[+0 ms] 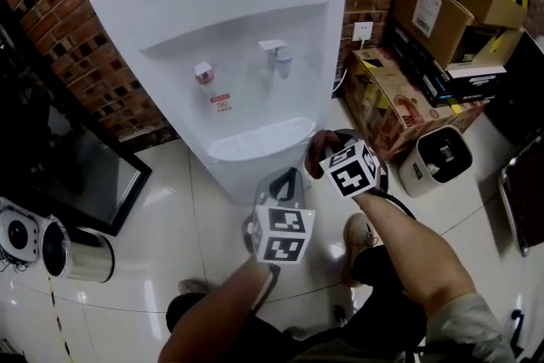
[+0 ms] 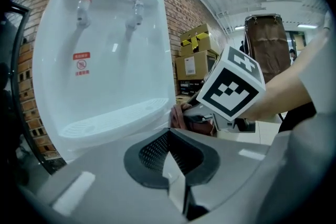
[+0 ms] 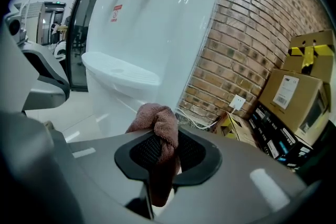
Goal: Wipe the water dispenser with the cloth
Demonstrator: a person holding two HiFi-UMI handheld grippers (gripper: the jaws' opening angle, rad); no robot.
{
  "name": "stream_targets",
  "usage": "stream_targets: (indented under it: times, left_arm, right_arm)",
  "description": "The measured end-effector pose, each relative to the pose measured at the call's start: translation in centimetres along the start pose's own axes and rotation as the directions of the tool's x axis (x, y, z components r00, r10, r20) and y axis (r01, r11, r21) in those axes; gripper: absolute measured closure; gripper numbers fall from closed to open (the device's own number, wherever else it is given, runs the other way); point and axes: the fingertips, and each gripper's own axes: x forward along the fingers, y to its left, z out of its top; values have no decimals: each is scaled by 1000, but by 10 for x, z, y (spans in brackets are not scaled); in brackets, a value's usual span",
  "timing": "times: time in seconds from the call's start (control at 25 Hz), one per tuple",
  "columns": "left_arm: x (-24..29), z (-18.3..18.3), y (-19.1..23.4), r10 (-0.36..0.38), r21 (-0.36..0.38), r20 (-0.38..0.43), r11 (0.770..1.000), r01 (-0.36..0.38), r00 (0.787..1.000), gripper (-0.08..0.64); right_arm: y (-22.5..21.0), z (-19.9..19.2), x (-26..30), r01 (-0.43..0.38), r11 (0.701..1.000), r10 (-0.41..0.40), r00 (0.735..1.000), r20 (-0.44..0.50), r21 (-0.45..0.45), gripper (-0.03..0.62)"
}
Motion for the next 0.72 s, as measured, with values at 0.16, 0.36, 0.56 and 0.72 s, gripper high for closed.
stream_targets:
  times: [0.16,0.36,0.56,0.72]
  left_arm:
    - [8,-6,-5,-18,14,-19,1000,18,1000,560]
    - [5,-9,-1,-13,33,-18,999,13,1000,560]
    - [-11,-13,29,53,5,10,999,-53,999,560]
    - [-31,-31,72,153,-82,-7,985,-153,988,560]
  right_arm:
    - [-13,-13,6,19,1000,-19,999,-43,6,508]
    - [-23,-28,4,-5,996,11,997,-77,84,508]
    - [16,-20,-6,-110,990,115,991,-62,84,508]
    - [86,-1,-16,-250,968,251,967,-38,18,508]
